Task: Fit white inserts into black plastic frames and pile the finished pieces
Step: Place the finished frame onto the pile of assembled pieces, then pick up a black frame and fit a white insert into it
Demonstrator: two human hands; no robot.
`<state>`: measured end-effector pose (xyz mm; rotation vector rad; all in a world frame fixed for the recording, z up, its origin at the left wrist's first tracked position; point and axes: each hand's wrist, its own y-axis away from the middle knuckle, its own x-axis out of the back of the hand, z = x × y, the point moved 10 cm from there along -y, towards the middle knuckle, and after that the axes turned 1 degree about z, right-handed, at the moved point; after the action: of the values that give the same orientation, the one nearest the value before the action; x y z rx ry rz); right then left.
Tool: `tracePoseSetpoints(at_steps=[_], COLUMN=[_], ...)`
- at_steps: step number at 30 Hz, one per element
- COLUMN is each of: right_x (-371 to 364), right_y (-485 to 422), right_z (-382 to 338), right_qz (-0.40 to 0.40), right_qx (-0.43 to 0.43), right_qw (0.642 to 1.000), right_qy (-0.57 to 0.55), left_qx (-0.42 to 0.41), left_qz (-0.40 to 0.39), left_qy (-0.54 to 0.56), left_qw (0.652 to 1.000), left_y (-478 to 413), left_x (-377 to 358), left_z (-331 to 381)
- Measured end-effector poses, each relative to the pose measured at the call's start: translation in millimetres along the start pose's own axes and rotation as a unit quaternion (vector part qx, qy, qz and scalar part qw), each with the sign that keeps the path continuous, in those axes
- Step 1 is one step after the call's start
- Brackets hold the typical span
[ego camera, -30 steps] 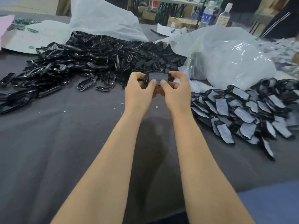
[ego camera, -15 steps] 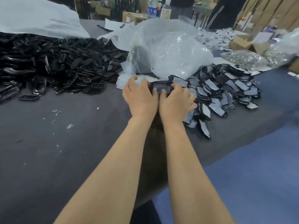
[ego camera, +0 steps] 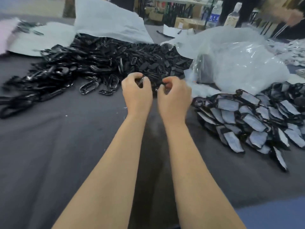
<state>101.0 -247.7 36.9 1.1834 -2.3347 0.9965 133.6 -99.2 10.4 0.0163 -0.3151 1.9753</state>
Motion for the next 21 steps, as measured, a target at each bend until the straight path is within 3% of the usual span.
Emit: tracePoseSetpoints(at_steps=[3,7,10,13,18,21], right_x=[-72.2,-150.3,-172.7,-177.3,-173.7,-167.8], right_y=[16.2,40.6,44.5,38.3,26.9,19.6], right_z=[-47.0,-76.2,-76.1,-76.4,-71.6,-64.1], right_qz=[-0.139,-0.264,-0.248,-0.214,-0.192,-0.195], right_qx=[0.046,0.057,0.056,0.055,0.033,0.007], right_qw=[0.988,0.963,0.962,0.968,0.981,0.977], right_qy=[-0.046,0.014,0.104,0.121,0.013,-0.082], left_qx=[0.048,0.089,0.09,0.08,0.075,0.085], left_qz=[0.068,0.11,0.098,0.057,0.036,0.048], left_qy=[0.017,-0.063,-0.191,-0.317,-0.417,-0.422], left_qw=[0.996,0.988,0.973,0.943,0.905,0.901], left_y=[-27.0,-50.9,-64.1,-73.2,-79.4,-83.9], left_x=[66.3,132.2,153.8,148.4,130.7,130.3], left_z=[-28.4,-62.7,-76.7,-78.8,-86.6,-88.5])
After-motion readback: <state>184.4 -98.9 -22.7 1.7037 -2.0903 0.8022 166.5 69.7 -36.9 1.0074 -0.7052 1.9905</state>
